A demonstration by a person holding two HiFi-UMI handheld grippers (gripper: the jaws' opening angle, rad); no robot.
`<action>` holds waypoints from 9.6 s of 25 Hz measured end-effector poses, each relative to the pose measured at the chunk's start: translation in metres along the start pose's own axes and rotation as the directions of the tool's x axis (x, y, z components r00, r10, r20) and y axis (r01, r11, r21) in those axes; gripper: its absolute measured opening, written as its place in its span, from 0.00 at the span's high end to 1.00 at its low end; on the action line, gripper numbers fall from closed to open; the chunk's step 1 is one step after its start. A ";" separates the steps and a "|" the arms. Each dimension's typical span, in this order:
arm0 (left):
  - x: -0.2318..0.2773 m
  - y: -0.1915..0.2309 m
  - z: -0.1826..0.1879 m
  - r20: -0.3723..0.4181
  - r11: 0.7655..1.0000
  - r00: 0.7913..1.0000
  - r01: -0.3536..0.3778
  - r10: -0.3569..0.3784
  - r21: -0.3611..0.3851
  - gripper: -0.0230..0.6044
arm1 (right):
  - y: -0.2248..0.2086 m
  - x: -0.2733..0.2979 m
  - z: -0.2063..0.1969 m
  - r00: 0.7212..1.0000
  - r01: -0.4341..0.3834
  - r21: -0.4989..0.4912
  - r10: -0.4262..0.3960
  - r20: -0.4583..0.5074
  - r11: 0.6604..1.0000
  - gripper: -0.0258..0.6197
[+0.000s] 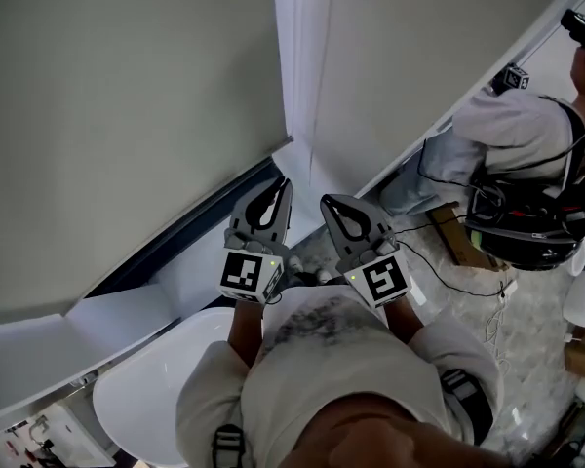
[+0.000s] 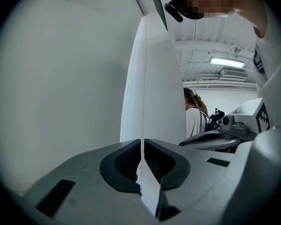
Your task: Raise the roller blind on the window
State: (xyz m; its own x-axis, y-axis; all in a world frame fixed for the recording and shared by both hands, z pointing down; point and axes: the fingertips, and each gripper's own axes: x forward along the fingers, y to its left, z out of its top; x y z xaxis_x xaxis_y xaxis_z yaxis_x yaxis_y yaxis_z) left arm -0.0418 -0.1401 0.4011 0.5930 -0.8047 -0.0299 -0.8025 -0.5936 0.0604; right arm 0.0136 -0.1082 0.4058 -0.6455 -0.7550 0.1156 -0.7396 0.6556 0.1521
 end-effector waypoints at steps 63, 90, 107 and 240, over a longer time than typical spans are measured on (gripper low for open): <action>0.058 0.007 -0.028 -0.068 0.991 0.989 0.125 -0.128 -0.042 0.94 | -0.023 -0.001 0.018 1.000 0.012 -0.009 -0.012 0.018 1.000 0.86; 0.028 -0.008 -0.036 -0.067 0.991 0.991 0.111 -0.116 -0.072 0.94 | -0.013 0.036 0.122 0.973 -0.178 0.012 0.174 0.151 0.984 0.74; 0.022 -0.019 -0.046 -0.072 0.990 0.989 0.122 -0.127 -0.077 0.95 | -0.017 0.044 0.159 0.963 -0.180 -0.005 0.177 0.202 0.984 0.86; 0.017 -0.025 0.090 0.083 0.984 0.981 0.175 -0.173 -0.024 0.95 | 0.038 0.049 -0.073 0.970 -0.226 0.130 0.235 -0.057 0.965 0.87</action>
State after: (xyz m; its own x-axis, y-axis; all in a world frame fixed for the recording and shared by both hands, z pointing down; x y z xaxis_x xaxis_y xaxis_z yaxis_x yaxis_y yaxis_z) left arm -0.0171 -0.1399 0.3097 0.7149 -0.6883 -0.1230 -0.6845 -0.7249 0.0777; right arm -0.0326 -0.1211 0.4885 -0.7891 -0.5793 0.2043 -0.5929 0.8052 -0.0068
